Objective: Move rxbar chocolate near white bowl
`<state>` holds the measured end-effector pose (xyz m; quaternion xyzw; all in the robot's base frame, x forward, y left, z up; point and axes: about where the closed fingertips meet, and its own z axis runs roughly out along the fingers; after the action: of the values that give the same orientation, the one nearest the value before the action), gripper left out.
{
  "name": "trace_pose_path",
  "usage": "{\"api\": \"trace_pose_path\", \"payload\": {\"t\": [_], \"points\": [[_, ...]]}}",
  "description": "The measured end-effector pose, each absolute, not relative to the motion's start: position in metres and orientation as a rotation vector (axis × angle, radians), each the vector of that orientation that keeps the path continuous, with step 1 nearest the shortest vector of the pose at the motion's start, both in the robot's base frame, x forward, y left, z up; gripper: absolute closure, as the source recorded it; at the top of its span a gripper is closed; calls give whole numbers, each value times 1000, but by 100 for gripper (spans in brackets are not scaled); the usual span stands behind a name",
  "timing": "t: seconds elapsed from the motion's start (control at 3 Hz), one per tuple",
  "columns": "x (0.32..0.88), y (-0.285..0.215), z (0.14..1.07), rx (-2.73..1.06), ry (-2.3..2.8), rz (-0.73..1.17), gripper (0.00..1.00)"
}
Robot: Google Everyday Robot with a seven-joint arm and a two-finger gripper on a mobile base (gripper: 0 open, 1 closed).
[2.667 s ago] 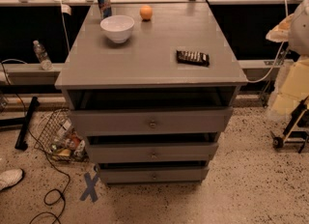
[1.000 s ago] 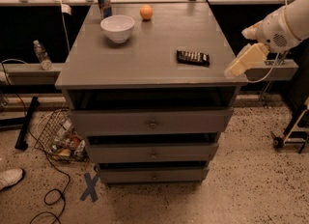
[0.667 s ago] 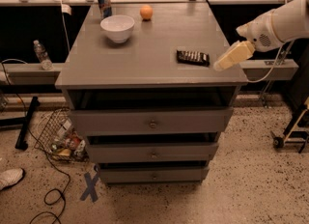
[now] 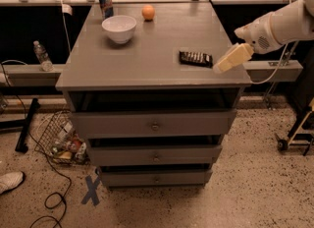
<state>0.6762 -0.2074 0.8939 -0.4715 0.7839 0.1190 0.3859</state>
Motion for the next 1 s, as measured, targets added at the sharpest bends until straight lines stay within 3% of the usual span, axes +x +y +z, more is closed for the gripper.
{"api": "trace_pose_path", "payload": {"t": [1.0], "points": [[734,-176,854,-1188,1964,332,0]]}}
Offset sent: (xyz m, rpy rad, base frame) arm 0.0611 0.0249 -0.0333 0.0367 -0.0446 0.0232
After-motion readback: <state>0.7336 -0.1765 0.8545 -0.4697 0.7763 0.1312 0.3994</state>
